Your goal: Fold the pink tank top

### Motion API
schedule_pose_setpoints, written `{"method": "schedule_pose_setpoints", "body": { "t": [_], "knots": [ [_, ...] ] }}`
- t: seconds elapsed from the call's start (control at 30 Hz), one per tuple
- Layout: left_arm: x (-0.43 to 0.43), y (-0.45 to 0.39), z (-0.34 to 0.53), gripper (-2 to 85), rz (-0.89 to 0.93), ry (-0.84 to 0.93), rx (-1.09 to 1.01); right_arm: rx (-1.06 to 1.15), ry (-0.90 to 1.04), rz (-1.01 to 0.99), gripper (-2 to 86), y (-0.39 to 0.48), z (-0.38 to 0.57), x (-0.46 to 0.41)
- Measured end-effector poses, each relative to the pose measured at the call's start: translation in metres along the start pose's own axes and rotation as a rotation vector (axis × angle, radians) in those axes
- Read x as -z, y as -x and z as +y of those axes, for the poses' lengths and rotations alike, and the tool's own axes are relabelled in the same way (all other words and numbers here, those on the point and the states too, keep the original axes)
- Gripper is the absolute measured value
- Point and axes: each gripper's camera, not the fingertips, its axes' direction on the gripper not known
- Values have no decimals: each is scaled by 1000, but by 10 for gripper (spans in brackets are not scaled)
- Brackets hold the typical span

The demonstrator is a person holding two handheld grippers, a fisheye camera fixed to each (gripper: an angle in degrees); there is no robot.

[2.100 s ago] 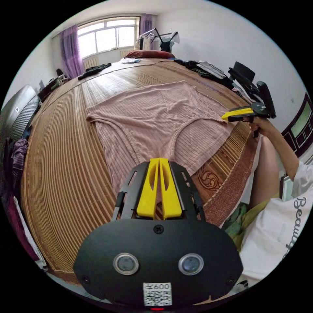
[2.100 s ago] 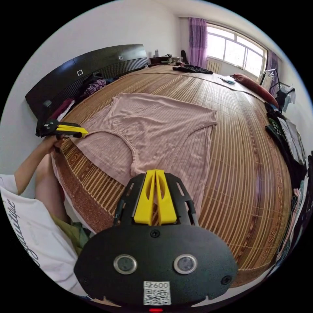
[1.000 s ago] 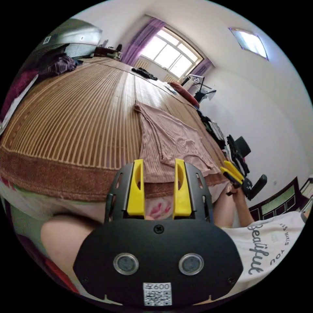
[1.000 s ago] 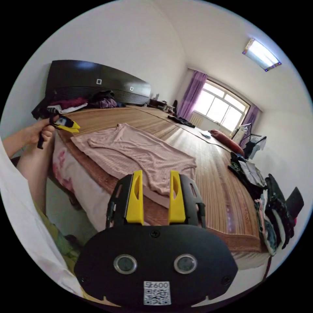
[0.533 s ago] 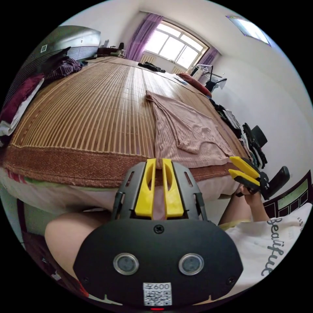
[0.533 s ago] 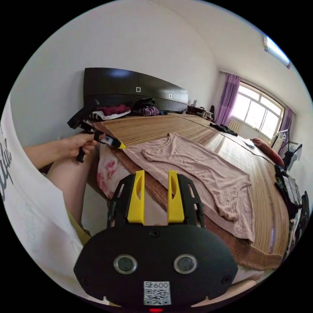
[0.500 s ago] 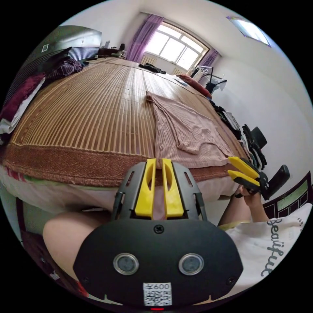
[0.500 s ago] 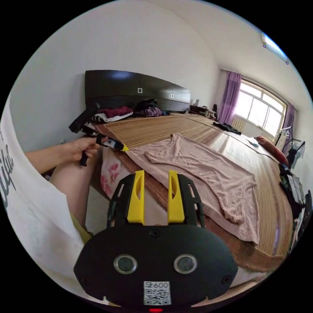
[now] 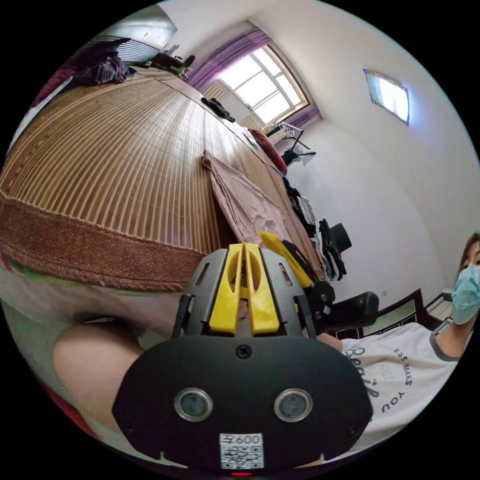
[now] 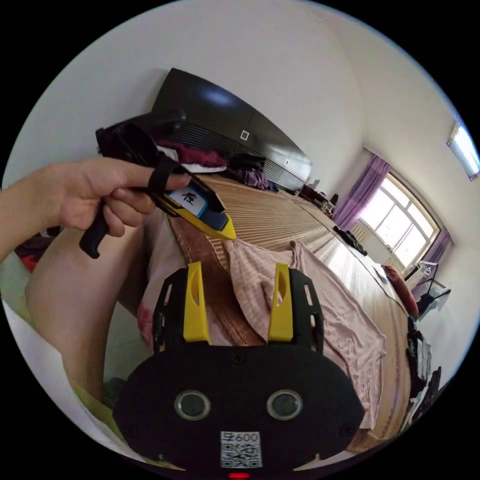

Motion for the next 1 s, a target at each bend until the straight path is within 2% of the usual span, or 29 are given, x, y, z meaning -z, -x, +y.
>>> {"method": "schedule_pose_setpoints", "body": {
  "t": [0.3, 0.37, 0.6, 0.77, 1.0],
  "knots": [
    [31, -16, -46, 6, 155, -19, 62, -15, 87, 293, 147, 3, 88, -68],
    [37, -18, -56, 6, 208, -35, 74, 38, 130, 357, 141, 5, 109, -88],
    [42, -22, -85, 6, 238, -34, 73, 37, 233, 330, 96, 1, 143, -143],
    [40, -12, -103, 8, 265, -35, 103, 25, 294, 288, 12, 7, 162, -177],
    [23, 12, -119, 16, 230, 22, 129, 47, 313, 278, -8, 26, 170, -204]
  ]
}}
